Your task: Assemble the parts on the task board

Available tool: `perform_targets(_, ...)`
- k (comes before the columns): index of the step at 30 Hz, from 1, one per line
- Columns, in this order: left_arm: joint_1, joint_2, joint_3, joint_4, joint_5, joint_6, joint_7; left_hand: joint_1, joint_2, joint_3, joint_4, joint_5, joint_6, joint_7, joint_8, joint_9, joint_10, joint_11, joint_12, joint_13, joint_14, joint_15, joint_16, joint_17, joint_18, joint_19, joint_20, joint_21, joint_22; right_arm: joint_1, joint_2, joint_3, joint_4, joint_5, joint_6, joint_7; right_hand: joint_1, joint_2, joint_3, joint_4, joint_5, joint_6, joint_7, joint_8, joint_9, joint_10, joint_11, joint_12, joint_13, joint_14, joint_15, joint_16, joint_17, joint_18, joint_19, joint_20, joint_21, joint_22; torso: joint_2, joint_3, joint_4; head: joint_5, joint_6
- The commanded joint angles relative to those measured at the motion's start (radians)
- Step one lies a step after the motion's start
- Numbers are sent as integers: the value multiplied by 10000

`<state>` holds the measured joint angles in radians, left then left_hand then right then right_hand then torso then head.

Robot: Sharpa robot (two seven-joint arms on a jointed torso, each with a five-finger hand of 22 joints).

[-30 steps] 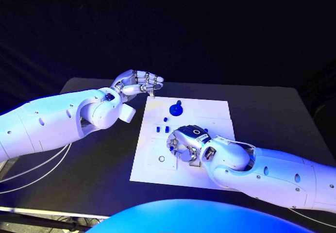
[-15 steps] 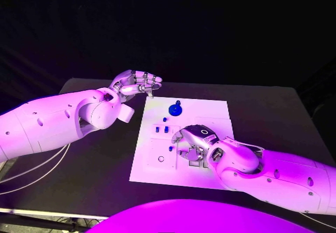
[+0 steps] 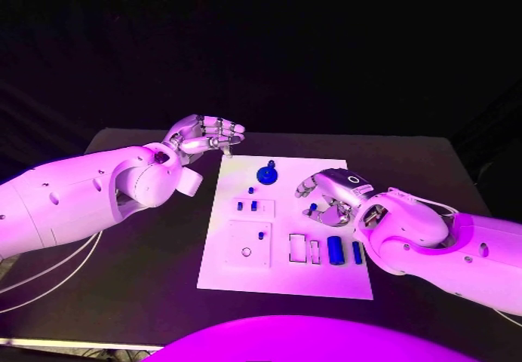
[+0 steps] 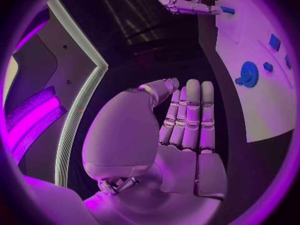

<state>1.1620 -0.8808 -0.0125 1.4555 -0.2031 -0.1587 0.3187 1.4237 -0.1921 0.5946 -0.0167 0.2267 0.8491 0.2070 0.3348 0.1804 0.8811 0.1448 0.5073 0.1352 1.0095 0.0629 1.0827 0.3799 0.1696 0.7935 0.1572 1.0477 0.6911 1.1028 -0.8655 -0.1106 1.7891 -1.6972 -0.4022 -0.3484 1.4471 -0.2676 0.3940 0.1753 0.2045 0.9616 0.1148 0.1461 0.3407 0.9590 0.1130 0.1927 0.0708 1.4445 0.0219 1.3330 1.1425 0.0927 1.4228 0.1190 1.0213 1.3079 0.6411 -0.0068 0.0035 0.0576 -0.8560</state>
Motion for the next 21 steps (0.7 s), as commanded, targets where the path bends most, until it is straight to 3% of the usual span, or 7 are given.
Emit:
perform_targets(1,6,19,6,10,65,178,41,-20,107,-39,-8,41,2,29,36,-13,-88,-1,53,-14,-34,9,-48,-9,154,-65,6,-42,-16,98,-120,2,-195,393,906,31,261,70,-568,177,-123,-153,-134,-158,-67,-358,55,187,-22,-142,106,-87,-217,57,-158,72,-322,548,19,13,25,-68,42)
perform_targets(4,6,25,5,5,65,184,37,-20,107,-39,-8,41,2,29,36,-13,-88,-1,53,-14,-34,9,-48,-9,154,-65,6,-42,-16,150,-173,5,-371,630,1329,119,640,179,-1197,549,-321,-173,-152,-263,-109,-723,117,401,-21,-264,159,-108,-408,107,-267,128,-673,437,24,18,29,-66,45)
perform_targets(9,5,29,4,-10,66,187,36,-20,107,-39,-8,41,2,29,36,-13,-88,-1,53,-14,-34,9,-48,-9,154,-65,6,-42,-16,179,-165,3,-560,793,1811,179,864,209,-1463,847,-446,-130,-145,-297,-121,-802,112,618,-8,-255,160,-31,-398,98,-229,139,-620,464,29,18,14,-62,44)
perform_targets(15,4,30,4,-15,66,193,32,-20,107,-39,-8,41,2,29,36,-13,-88,-1,53,-14,-34,9,-48,-9,154,-65,6,-42,-16,187,-97,-2,-761,815,2024,137,1081,294,-1430,1073,-503,-4,-111,-282,-119,-581,25,963,19,-84,85,184,-156,34,-35,87,-185,626,22,11,29,-82,29)
perform_targets(21,4,19,4,-14,66,190,29,-31,113,-49,-21,40,-8,28,44,-19,-111,1,64,-23,-34,11,-58,-21,155,-66,8,-50,-24,175,40,-17,-885,791,1763,215,1128,392,-1016,1111,-452,302,-14,-205,-107,79,-149,1317,19,234,-74,500,294,-95,297,-57,635,930,31,10,41,-98,11)
